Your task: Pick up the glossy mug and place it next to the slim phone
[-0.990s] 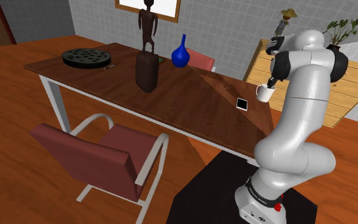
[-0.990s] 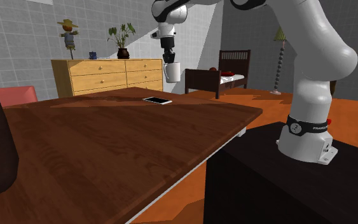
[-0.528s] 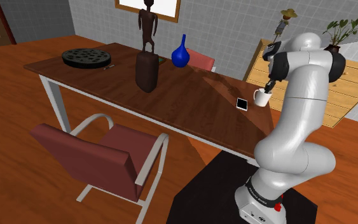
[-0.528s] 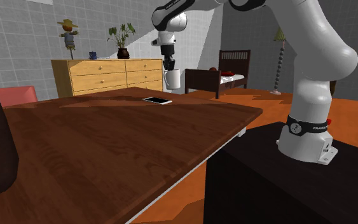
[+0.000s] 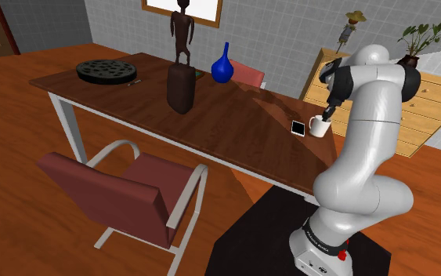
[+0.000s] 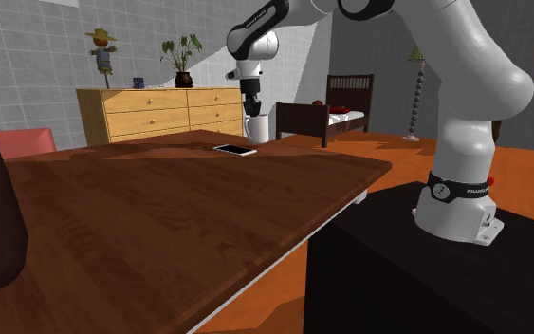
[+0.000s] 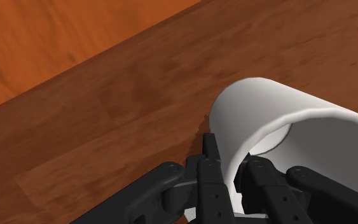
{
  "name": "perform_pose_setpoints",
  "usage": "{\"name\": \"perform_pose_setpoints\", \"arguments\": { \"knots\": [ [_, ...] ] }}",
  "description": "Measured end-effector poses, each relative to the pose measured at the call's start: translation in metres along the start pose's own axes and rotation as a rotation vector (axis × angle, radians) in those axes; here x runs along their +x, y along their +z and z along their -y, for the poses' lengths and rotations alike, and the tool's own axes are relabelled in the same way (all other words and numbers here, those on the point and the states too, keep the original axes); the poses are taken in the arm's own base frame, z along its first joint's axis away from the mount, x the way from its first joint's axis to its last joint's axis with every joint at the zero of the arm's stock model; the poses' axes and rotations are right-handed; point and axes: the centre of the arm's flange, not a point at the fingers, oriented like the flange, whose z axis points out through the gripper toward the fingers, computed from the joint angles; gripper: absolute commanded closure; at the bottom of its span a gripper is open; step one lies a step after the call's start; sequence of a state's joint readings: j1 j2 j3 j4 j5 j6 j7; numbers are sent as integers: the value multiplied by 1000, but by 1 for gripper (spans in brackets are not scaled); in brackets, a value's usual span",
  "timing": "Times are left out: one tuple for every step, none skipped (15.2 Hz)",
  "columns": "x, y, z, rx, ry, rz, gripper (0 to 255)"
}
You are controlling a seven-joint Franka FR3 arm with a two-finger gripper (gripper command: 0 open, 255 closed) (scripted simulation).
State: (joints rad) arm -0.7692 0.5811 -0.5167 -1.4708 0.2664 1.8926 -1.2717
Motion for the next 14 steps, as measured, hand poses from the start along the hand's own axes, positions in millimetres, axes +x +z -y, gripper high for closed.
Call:
{"name": "perform_pose_setpoints", "arguments": {
  "knots": [
    [0,2,0,0,0,0,255],
    [0,4,0,0,0,0,255],
    [0,4,0,0,0,0,255],
    [0,5,0,0,0,0,255],
    [0,5,0,0,0,0,255],
    [0,5,0,0,0,0,255],
    [0,5,0,0,0,0,0],
    [0,5,0,0,0,0,0],
    [0,5,0,-1,0,0,0],
    [0,5,0,-1,0,0,0],
    [0,5,0,-1,0,0,0],
    [0,5,0,-1,0,0,0],
    [0,5,0,-1,0,0,0],
    [-1,-1,-1,-1,0,0,0]
  ]
}}
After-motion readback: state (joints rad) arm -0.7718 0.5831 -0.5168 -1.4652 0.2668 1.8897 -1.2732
